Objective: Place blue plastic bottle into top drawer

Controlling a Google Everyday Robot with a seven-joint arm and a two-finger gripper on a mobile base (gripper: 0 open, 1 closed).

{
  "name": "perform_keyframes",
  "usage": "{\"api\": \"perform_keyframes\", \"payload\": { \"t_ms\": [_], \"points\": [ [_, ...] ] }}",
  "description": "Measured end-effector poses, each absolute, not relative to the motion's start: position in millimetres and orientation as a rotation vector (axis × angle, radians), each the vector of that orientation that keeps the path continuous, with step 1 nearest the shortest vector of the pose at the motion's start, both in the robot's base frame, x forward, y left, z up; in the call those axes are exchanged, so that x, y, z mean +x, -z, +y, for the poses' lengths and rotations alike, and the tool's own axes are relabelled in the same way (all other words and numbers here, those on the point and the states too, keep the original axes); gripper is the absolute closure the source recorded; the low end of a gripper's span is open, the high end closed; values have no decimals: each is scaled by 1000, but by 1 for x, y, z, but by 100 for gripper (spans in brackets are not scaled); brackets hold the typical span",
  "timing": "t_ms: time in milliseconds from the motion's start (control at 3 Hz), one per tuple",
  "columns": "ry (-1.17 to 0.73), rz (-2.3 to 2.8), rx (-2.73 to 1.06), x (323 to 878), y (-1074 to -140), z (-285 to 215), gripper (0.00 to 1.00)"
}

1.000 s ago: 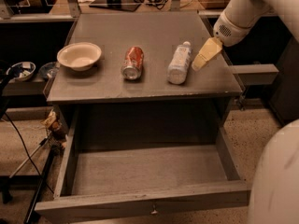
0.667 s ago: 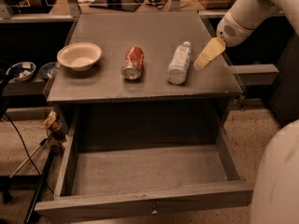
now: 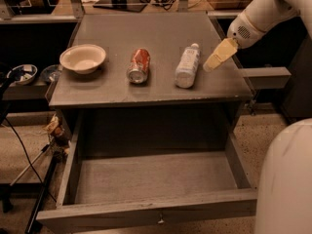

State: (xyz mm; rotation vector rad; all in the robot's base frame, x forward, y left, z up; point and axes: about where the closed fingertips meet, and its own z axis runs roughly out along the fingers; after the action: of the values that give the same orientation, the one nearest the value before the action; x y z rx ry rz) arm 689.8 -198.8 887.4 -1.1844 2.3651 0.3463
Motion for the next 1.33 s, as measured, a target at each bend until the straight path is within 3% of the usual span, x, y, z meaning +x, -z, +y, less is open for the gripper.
{"api": "perform_keyframes", "payload": {
  "t_ms": [1000, 1333],
  "points": [
    [-302, 2372, -1265, 711, -877, -179, 0],
    [-173, 2411, -1278, 711, -909, -167, 0]
  ]
}}
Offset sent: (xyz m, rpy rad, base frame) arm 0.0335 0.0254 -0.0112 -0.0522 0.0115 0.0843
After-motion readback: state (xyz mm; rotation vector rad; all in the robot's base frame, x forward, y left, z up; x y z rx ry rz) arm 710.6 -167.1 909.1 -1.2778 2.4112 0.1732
